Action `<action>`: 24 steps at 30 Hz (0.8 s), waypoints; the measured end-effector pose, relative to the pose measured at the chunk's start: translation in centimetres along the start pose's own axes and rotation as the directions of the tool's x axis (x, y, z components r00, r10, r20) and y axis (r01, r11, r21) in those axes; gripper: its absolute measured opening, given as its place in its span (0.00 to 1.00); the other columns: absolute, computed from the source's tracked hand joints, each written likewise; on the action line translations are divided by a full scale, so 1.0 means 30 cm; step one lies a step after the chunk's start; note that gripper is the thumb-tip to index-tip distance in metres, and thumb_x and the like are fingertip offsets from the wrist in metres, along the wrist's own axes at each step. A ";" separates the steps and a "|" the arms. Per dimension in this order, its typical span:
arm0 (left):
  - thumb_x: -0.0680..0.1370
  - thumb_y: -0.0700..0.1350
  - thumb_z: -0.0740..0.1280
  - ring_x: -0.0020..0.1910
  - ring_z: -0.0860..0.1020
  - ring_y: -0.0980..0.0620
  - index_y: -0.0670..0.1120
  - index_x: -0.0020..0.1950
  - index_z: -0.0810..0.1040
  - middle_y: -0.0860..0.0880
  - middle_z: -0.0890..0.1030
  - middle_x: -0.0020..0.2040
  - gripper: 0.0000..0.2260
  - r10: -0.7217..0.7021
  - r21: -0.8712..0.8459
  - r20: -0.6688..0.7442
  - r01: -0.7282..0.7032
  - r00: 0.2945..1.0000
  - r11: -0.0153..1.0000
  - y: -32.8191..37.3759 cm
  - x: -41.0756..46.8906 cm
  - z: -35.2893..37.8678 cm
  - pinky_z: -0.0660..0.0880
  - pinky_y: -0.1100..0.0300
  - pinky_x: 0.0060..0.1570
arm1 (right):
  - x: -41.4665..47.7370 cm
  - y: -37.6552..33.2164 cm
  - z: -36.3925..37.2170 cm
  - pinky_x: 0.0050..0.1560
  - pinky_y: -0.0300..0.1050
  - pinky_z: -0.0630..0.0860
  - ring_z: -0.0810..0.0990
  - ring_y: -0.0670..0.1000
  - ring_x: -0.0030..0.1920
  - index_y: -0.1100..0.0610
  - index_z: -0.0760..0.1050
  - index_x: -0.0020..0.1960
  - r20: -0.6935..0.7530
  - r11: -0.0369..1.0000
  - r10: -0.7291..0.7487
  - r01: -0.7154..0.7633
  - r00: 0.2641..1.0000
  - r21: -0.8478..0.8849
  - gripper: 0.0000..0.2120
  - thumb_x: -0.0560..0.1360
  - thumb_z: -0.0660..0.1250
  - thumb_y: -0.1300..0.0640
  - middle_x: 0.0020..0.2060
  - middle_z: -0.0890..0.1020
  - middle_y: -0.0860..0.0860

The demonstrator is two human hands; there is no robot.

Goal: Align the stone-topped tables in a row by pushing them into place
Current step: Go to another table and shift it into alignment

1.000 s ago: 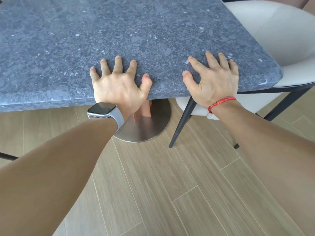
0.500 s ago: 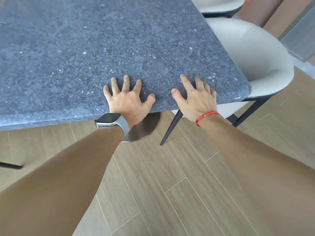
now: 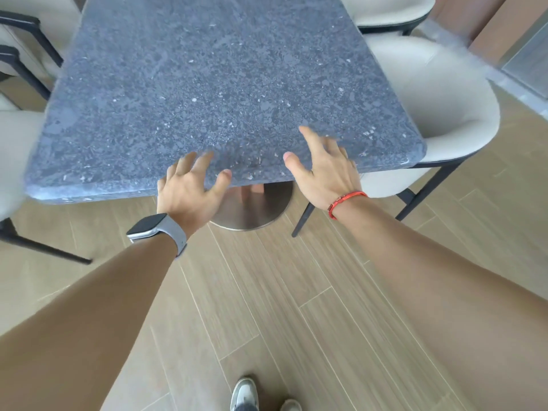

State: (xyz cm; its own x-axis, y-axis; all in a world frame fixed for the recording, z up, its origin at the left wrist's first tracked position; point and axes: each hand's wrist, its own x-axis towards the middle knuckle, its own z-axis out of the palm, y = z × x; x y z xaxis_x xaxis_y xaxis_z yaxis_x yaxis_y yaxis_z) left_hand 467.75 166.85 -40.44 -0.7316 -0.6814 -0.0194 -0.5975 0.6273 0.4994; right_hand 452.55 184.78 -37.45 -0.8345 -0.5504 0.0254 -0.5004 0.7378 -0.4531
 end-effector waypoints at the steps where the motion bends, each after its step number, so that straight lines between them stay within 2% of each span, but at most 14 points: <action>1: 0.76 0.67 0.53 0.77 0.64 0.40 0.55 0.79 0.69 0.47 0.67 0.80 0.34 -0.009 0.002 -0.021 0.009 1.000 1.000 -0.014 -0.020 -0.029 0.59 0.41 0.75 | -0.009 -0.021 0.001 0.70 0.62 0.65 0.68 0.62 0.71 0.41 0.58 0.79 0.002 1.000 -0.013 0.013 1.000 0.017 0.30 0.79 0.57 0.35 0.72 0.70 0.56; 8: 0.76 0.66 0.54 0.78 0.63 0.39 0.54 0.80 0.68 0.45 0.66 0.81 0.34 -0.099 0.048 -0.133 0.106 0.986 0.993 -0.128 -0.118 -0.212 0.59 0.41 0.76 | -0.053 -0.210 0.065 0.71 0.60 0.64 0.67 0.60 0.71 0.40 0.61 0.78 0.042 0.983 -0.163 0.159 0.986 0.093 0.29 0.79 0.58 0.36 0.72 0.71 0.54; 14: 0.75 0.69 0.53 0.79 0.62 0.39 0.55 0.78 0.70 0.46 0.67 0.80 0.35 -0.129 0.085 -0.191 0.147 0.973 0.985 -0.295 -0.125 -0.311 0.59 0.40 0.76 | -0.048 -0.367 0.168 0.70 0.58 0.61 0.65 0.58 0.73 0.40 0.62 0.77 0.069 0.969 -0.226 0.217 0.972 0.115 0.27 0.80 0.58 0.36 0.74 0.69 0.55; 17: 0.73 0.72 0.50 0.80 0.61 0.41 0.55 0.78 0.70 0.47 0.67 0.80 0.38 -0.144 0.081 -0.209 0.163 0.967 0.983 -0.391 -0.098 -0.344 0.59 0.39 0.76 | -0.022 -0.433 0.238 0.70 0.58 0.61 0.65 0.58 0.73 0.40 0.63 0.77 0.064 0.969 -0.231 0.224 0.971 0.102 0.27 0.79 0.58 0.35 0.73 0.70 0.54; 24: 0.76 0.67 0.55 0.80 0.59 0.42 0.55 0.78 0.70 0.47 0.66 0.81 0.33 -0.134 0.093 -0.156 0.150 0.979 0.984 -0.567 -0.017 -0.350 0.58 0.40 0.75 | 0.020 -0.551 0.397 0.69 0.60 0.61 0.65 0.60 0.72 0.39 0.64 0.76 0.063 0.983 -0.185 0.184 0.981 0.012 0.27 0.79 0.58 0.34 0.73 0.69 0.55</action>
State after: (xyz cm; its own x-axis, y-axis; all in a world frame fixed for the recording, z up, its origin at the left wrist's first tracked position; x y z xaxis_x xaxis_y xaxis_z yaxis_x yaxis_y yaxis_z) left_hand 481.73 152.56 -39.84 -0.5845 -0.8099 0.0492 -0.7282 0.5504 0.4084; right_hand 463.06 167.60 -40.56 -0.7116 -0.7007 0.0525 -0.6429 0.6191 -0.4509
